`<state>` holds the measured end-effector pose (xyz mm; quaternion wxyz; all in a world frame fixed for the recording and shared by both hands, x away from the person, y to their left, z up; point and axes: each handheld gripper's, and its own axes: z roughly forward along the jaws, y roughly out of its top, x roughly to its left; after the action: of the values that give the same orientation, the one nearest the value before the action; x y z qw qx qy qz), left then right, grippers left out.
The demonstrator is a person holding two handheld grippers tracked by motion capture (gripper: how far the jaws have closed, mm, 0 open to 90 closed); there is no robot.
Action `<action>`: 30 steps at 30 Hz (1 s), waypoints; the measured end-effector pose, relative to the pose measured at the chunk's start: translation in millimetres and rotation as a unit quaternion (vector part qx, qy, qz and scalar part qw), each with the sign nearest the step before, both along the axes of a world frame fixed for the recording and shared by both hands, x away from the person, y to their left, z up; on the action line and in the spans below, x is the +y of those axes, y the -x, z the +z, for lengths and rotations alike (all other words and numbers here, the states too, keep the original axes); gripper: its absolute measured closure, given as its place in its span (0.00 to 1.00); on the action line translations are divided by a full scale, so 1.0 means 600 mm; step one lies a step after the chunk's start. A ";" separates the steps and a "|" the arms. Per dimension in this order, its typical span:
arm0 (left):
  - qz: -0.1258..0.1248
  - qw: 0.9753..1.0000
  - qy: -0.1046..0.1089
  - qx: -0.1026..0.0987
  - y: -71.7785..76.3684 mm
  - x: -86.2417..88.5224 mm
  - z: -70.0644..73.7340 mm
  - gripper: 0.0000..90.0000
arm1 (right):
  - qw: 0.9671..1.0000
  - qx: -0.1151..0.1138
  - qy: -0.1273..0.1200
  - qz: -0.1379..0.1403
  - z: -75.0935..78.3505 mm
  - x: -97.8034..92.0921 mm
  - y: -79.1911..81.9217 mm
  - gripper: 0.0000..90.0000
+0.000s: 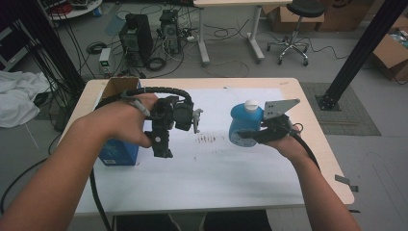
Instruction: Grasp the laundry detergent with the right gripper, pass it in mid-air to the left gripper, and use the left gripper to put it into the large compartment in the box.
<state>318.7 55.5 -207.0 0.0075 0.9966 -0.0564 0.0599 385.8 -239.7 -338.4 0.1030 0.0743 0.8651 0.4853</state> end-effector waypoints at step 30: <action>0.008 0.999 -0.013 0.034 -0.028 -0.034 -0.008 0.00 | 0.991 0.027 0.004 0.133 -0.020 0.164 0.070 0.52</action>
<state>335.8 35.1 -212.1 -0.0036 0.9985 -0.0492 0.0251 343.9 -141.1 -350.5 0.0151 -0.0286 0.8714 0.4895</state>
